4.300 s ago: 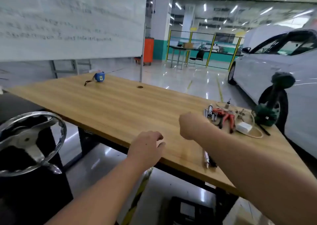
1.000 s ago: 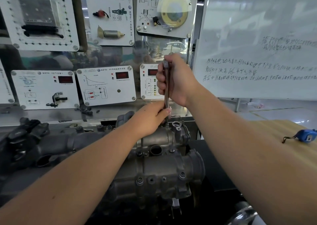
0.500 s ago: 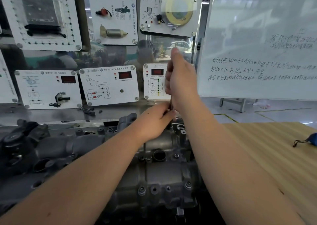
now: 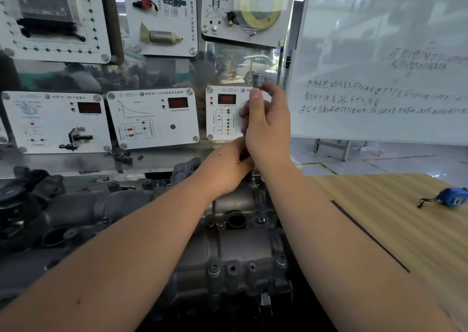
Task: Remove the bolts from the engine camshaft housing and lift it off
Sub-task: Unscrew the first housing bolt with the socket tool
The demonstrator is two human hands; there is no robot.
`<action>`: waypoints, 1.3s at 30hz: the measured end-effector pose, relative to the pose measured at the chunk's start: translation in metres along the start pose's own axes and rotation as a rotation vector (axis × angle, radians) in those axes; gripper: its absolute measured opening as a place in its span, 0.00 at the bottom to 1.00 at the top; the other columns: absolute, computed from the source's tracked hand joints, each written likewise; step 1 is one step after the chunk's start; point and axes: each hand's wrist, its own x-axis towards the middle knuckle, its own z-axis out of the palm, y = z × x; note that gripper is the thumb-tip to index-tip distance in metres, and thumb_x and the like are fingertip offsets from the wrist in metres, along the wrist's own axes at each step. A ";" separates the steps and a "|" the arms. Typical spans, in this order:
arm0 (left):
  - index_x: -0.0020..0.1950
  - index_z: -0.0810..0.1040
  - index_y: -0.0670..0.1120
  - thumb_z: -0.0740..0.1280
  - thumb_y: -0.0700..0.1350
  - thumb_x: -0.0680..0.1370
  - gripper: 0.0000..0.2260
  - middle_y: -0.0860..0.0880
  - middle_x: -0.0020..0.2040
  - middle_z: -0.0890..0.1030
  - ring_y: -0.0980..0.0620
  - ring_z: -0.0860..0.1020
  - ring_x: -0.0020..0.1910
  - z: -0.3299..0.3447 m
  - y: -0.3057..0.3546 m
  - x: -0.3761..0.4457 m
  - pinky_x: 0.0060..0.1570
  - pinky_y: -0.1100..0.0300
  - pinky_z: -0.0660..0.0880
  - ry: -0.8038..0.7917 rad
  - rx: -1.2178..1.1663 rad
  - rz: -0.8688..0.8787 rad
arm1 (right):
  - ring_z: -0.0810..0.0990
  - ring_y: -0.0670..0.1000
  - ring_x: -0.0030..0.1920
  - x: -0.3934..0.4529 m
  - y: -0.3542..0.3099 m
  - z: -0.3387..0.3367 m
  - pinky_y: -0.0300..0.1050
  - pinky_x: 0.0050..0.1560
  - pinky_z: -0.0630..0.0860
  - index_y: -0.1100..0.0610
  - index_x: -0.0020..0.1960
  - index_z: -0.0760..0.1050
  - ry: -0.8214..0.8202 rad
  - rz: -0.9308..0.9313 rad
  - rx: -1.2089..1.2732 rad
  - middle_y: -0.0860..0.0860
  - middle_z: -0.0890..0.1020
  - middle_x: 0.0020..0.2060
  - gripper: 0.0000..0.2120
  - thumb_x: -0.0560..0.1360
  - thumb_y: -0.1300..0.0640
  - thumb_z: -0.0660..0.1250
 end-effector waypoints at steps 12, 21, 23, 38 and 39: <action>0.50 0.73 0.55 0.60 0.46 0.85 0.05 0.55 0.43 0.80 0.58 0.76 0.40 -0.002 0.000 -0.004 0.41 0.56 0.71 -0.070 -0.013 0.008 | 0.80 0.43 0.32 -0.006 0.001 -0.005 0.44 0.39 0.78 0.48 0.50 0.72 0.056 -0.047 -0.099 0.44 0.82 0.36 0.10 0.83 0.50 0.54; 0.64 0.74 0.47 0.63 0.47 0.84 0.10 0.49 0.54 0.83 0.50 0.81 0.51 -0.004 0.009 -0.008 0.55 0.47 0.78 -0.043 0.011 -0.085 | 0.83 0.46 0.44 -0.014 0.008 -0.013 0.44 0.48 0.80 0.51 0.54 0.74 0.046 -0.010 -0.183 0.45 0.83 0.43 0.06 0.81 0.50 0.66; 0.63 0.75 0.47 0.62 0.47 0.83 0.10 0.50 0.53 0.83 0.51 0.81 0.51 -0.004 0.009 -0.009 0.55 0.47 0.78 -0.036 -0.001 -0.083 | 0.83 0.44 0.43 -0.014 0.009 -0.012 0.38 0.44 0.77 0.50 0.52 0.74 0.033 -0.034 -0.203 0.44 0.83 0.41 0.04 0.81 0.50 0.64; 0.59 0.74 0.51 0.62 0.44 0.83 0.07 0.57 0.47 0.80 0.59 0.80 0.47 -0.001 0.004 -0.006 0.44 0.64 0.74 -0.019 0.024 0.002 | 0.84 0.46 0.44 -0.017 0.008 -0.014 0.48 0.47 0.81 0.47 0.53 0.72 0.020 0.014 -0.153 0.43 0.82 0.43 0.04 0.80 0.50 0.67; 0.57 0.75 0.53 0.62 0.44 0.82 0.06 0.57 0.47 0.81 0.60 0.80 0.46 0.000 0.003 -0.006 0.42 0.64 0.74 -0.012 0.019 0.000 | 0.83 0.45 0.43 -0.017 0.008 -0.014 0.44 0.46 0.80 0.47 0.51 0.72 0.020 0.006 -0.161 0.42 0.82 0.42 0.02 0.81 0.51 0.66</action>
